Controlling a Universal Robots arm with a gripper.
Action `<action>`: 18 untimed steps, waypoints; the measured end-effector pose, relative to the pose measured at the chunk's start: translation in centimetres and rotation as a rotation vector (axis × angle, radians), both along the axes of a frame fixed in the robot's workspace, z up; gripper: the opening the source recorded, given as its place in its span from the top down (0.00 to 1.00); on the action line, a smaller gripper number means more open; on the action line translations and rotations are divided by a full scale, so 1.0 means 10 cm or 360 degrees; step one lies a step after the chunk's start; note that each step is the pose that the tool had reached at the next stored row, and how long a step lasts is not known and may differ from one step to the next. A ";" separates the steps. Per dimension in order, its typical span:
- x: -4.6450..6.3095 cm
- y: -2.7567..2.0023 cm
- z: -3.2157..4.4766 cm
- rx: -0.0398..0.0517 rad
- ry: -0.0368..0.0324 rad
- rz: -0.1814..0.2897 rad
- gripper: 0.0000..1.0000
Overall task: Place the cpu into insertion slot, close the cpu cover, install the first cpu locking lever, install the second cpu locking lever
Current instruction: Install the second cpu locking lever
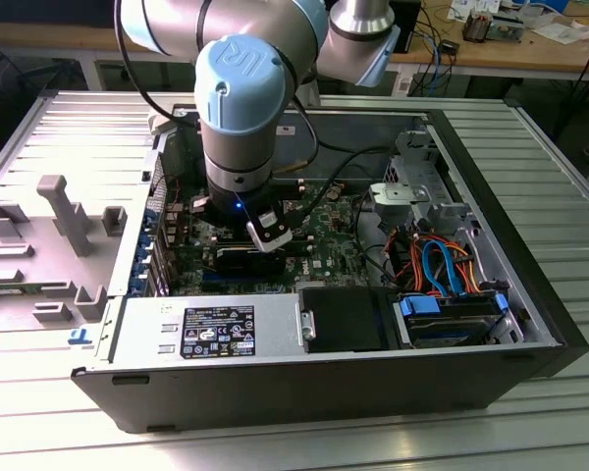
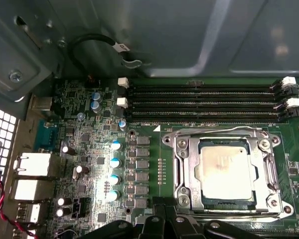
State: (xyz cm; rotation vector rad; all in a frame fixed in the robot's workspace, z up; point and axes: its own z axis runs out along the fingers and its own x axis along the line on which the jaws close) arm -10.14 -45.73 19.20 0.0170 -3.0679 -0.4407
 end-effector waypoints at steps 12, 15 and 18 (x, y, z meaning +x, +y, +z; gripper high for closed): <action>0.00 -0.001 0.135 -0.0030 0.0000 0.0001 0.89; 0.00 -0.001 0.182 -0.0030 0.0000 0.0001 0.89; 0.00 -0.001 0.271 -0.0030 0.0000 0.0001 0.89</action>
